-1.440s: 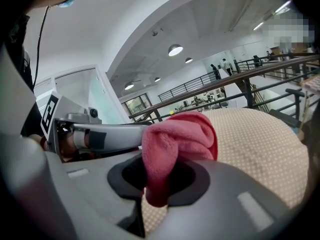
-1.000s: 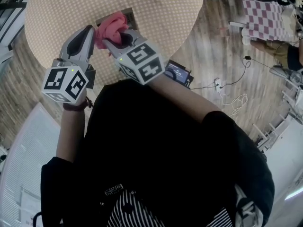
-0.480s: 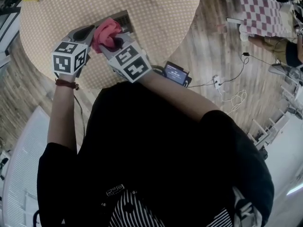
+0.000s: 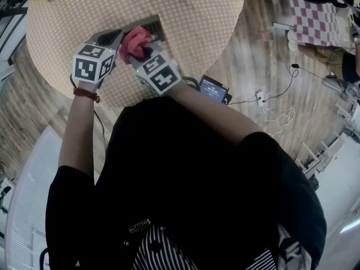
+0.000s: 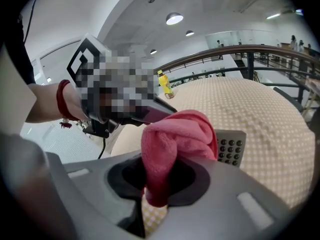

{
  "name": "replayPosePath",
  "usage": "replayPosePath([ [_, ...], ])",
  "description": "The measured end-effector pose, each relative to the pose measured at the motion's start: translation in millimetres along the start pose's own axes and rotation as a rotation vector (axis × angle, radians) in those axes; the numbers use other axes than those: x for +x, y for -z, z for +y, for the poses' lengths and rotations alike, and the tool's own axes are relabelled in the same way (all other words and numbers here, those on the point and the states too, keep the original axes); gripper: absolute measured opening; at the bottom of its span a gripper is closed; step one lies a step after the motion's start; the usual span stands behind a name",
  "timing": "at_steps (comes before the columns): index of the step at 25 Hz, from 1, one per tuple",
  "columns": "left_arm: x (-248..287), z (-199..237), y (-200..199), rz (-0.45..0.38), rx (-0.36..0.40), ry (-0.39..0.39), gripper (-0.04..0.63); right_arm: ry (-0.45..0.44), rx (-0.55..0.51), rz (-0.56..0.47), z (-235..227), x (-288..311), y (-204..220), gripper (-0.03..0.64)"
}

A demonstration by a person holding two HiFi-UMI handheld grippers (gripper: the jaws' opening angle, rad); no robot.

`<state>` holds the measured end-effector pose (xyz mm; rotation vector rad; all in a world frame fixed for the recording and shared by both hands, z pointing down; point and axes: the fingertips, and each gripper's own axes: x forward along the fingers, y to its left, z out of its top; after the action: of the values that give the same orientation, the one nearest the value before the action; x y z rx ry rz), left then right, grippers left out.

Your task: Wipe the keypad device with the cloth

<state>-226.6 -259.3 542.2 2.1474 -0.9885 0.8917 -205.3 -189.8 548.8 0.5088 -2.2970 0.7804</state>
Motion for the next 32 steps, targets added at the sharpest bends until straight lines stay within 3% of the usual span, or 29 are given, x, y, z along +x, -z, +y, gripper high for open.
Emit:
replayPosePath([
  [3, 15, 5, 9, 0.088, 0.024, 0.003, -0.006, -0.003, 0.004, 0.026, -6, 9, 5, 0.077],
  [7, 20, 8, 11, 0.094, -0.016, 0.034, -0.006, -0.019, 0.008, 0.038, -6, 16, 0, 0.077],
  [13, 23, 6, 10, 0.117, 0.008, 0.015, -0.006, -0.023, 0.017, 0.072, -15, 25, -8, 0.077],
  [17, 22, 6, 11, 0.137, 0.024, 0.001, -0.006, -0.004, 0.030, 0.093, -28, 41, 8, 0.077],
  [22, 22, 3, 10, 0.142, 0.018, 0.003, -0.006, 0.009, -0.027, 0.078, -29, 44, 25, 0.077],
  [28, 27, 3, 9, 0.150, 0.035, -0.001, -0.006, -0.007, 0.061, 0.169, -30, 59, 76, 0.077],
  [32, 28, 1, 10, 0.150, 0.029, 0.010, -0.006, -0.011, 0.077, 0.193, -30, 57, 79, 0.077],
])
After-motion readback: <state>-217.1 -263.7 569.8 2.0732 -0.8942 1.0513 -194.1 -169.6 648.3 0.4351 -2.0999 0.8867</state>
